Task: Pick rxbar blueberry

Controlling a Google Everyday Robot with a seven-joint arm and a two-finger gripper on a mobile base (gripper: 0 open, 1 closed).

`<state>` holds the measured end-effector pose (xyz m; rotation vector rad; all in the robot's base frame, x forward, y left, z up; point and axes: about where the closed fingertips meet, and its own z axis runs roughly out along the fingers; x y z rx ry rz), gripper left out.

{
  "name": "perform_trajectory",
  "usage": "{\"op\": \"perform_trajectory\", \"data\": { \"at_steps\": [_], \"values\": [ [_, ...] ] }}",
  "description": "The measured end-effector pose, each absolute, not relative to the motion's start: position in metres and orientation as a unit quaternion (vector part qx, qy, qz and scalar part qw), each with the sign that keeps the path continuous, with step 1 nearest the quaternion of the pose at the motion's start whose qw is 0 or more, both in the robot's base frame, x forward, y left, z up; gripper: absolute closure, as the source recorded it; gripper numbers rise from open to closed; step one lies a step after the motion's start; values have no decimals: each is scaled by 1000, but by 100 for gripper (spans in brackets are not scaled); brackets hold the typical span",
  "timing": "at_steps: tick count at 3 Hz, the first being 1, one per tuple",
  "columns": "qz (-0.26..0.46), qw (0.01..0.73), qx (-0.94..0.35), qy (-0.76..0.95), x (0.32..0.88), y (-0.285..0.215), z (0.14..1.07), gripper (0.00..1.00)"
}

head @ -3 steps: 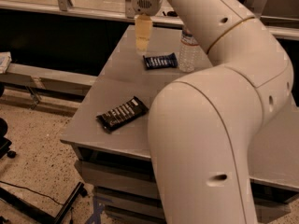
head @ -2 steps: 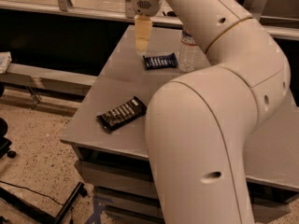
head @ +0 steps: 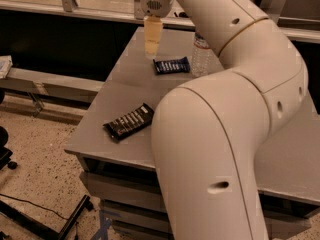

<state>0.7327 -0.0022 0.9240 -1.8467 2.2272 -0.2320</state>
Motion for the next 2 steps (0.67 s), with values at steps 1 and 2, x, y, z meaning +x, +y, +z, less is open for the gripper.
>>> {"op": "perform_trajectory", "data": {
  "at_steps": [1, 2],
  "values": [
    [-79, 118, -631, 762, 733, -3, 924, 0],
    [-79, 116, -631, 763, 733, -3, 923, 0]
  ]
}}
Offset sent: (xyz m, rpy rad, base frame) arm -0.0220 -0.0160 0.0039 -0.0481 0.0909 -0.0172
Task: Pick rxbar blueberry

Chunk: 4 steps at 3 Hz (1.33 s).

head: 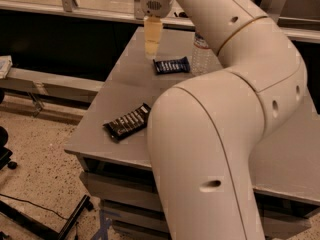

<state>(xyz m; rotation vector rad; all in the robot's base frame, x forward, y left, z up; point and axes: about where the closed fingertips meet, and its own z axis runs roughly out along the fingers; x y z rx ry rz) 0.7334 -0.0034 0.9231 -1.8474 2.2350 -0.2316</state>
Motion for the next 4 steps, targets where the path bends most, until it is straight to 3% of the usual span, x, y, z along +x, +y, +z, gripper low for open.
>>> {"op": "perform_trajectory", "data": {
  "at_steps": [4],
  "values": [
    [-38, 117, -634, 764, 753, -12, 862, 0]
  ]
}}
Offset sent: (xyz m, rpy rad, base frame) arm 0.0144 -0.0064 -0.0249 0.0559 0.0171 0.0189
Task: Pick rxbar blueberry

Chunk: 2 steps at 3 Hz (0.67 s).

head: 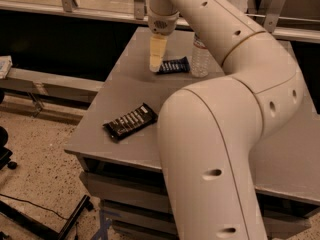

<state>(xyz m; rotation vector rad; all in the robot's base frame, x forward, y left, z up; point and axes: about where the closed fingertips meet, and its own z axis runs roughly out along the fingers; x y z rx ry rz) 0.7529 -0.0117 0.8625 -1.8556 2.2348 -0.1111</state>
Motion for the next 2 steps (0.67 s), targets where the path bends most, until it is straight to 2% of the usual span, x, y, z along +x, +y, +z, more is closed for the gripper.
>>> {"op": "perform_trajectory", "data": {
  "at_steps": [2],
  "values": [
    [-12, 97, -632, 769, 741, -23, 830, 0]
  ]
}}
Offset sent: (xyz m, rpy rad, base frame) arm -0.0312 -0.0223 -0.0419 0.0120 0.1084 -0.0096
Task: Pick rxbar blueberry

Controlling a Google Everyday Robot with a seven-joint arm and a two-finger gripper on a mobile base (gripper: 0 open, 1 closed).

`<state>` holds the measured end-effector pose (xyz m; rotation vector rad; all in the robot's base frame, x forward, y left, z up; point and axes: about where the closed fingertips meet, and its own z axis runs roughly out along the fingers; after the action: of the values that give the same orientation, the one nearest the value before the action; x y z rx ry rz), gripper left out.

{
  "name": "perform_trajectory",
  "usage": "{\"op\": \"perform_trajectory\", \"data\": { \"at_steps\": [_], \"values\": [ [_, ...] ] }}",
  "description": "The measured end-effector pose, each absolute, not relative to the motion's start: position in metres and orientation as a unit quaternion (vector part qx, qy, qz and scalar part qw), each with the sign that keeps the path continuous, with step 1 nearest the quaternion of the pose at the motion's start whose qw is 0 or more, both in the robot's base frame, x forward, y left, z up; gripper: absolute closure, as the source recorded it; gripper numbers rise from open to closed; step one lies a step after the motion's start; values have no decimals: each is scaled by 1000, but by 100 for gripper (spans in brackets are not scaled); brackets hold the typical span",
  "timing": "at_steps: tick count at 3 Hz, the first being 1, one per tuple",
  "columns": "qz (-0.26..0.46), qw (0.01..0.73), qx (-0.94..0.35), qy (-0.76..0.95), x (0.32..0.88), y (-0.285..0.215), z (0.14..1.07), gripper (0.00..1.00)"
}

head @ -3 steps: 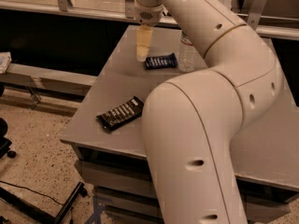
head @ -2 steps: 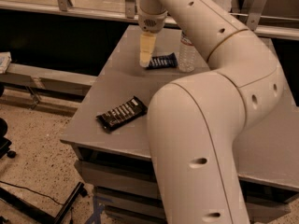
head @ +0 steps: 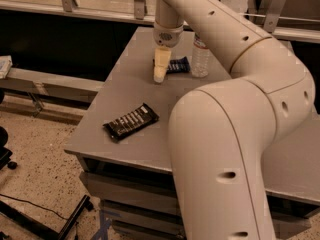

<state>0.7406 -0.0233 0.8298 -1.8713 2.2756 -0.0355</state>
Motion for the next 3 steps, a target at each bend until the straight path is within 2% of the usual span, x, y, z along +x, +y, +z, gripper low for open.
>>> {"op": "perform_trajectory", "data": {
  "at_steps": [3],
  "values": [
    [-5, 83, -627, 775, 727, -37, 822, 0]
  ]
}}
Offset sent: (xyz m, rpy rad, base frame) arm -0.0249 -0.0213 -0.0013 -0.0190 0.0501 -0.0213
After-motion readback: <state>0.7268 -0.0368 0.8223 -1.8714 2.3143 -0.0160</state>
